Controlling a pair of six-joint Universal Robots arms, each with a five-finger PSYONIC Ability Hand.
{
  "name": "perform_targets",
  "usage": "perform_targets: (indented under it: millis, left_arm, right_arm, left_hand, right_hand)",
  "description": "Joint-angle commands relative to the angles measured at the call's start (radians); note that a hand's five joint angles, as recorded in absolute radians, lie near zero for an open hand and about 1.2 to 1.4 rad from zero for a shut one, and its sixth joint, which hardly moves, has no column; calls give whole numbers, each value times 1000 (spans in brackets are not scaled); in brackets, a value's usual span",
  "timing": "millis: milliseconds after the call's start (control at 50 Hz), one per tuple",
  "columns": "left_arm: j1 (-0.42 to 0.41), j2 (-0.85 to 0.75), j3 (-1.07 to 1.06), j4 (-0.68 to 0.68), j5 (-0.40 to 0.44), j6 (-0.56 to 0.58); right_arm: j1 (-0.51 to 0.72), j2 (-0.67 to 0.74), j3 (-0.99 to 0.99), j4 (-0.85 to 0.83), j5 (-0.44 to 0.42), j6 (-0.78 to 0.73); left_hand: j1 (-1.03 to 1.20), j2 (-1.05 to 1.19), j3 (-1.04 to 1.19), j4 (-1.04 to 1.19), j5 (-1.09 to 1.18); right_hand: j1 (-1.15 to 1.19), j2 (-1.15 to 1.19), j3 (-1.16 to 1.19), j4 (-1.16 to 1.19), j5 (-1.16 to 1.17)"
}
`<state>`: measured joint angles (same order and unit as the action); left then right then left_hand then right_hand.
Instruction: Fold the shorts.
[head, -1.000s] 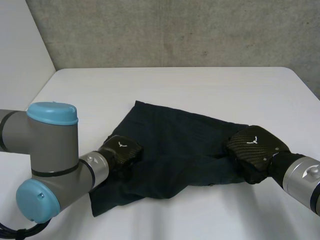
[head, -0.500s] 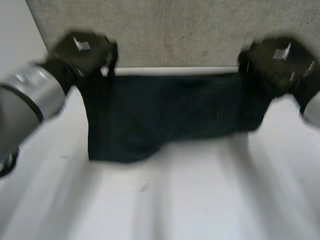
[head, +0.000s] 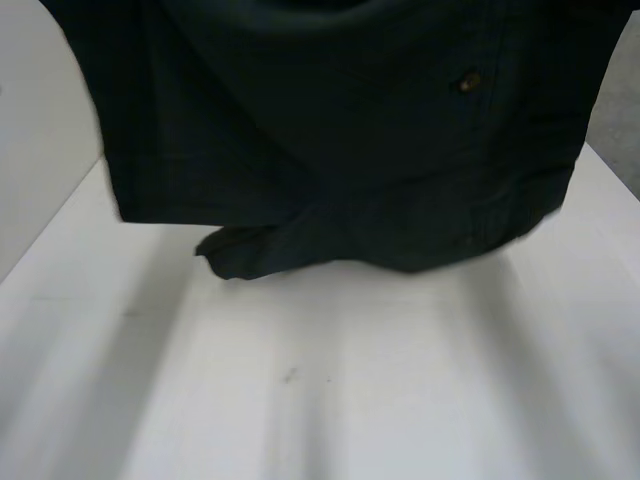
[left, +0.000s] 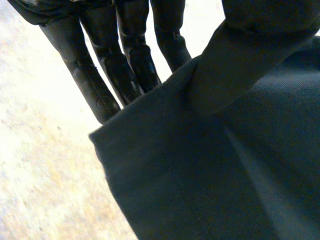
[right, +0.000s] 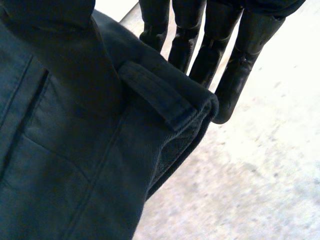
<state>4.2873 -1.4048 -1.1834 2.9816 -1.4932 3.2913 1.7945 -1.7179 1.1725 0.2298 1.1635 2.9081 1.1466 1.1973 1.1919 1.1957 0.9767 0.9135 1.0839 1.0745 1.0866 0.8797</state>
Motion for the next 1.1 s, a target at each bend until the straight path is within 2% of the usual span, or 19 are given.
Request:
perform_targets:
  millis: [20,120,160,180,200,240,320,380,480,580,680,760,860,940,980,1100]
  left_arm:
    - [-1,27,-63,-26,1,5]
    - [-1,-87,-191,-20,28,8]
    - [8,-224,-219,-20,47,8]
    - [8,-346,-213,-24,53,11]
    - [8,-380,-209,-26,53,11]
    - [8,-518,-171,-27,45,25]
    - [11,-682,-43,-24,39,69]
    - [20,-727,77,-23,22,79]
    - [26,-729,319,3,-51,76]
    - [12,-702,577,141,-149,80]
    - [14,-571,599,305,-176,88]
    - [28,-491,558,395,-174,88]
    - [23,-467,437,376,-174,87]
    - [17,-462,277,366,-174,80]
    - [16,-456,162,366,-173,80]
    - [16,-457,-117,369,-171,80]
  right_arm:
    - [5,125,-57,226,-18,-73]
    - [26,231,57,266,-19,-202]
    - [43,309,91,266,-5,-217]
    - [52,337,99,266,-4,-217]
    - [60,365,108,266,-4,-216]
    - [97,452,119,258,-4,-210]
    - [115,549,115,180,2,-184]
    - [121,580,76,47,45,-126]
    - [126,586,-78,-179,139,-57]
    - [129,574,-221,-374,196,-27]
    - [138,520,-277,-538,266,0]
    - [137,480,-281,-569,278,0]
    - [141,475,-255,-486,266,-3]
    - [143,478,-217,-428,248,-17]
    - [144,494,-160,-362,210,-27]
    - [155,569,-36,-300,150,-78]
  left_hand:
    - [250,199,204,201,245]
    - [250,199,204,201,245]
    - [250,199,204,201,245]
    - [250,199,204,201,245]
    - [250,199,204,201,245]
    - [250,199,204,201,245]
    - [250,199,204,201,245]
    - [250,199,204,201,245]
    - [250,199,204,201,245]
    - [250,199,204,201,245]
    - [250,199,204,201,245]
    - [250,199,204,201,245]
    - [250,199,204,201,245]
    - [250,199,204,201,245]
    - [250,199,204,201,245]
    - [250,199,204,201,245]
  right_hand:
    - [325,155,164,152,184]
    - [325,155,164,152,184]
    - [328,158,167,155,187]
    - [331,161,170,158,190]
    - [334,164,173,161,193]
    - [352,181,191,178,211]
    - [425,255,264,252,284]
    - [449,278,288,275,308]
    - [483,312,322,309,342]
    - [483,312,322,310,342]
    - [483,312,322,310,342]
    - [483,312,322,310,342]
    - [483,312,322,310,342]
    - [483,312,322,310,342]
    - [483,312,322,310,342]
    - [483,312,322,310,342]
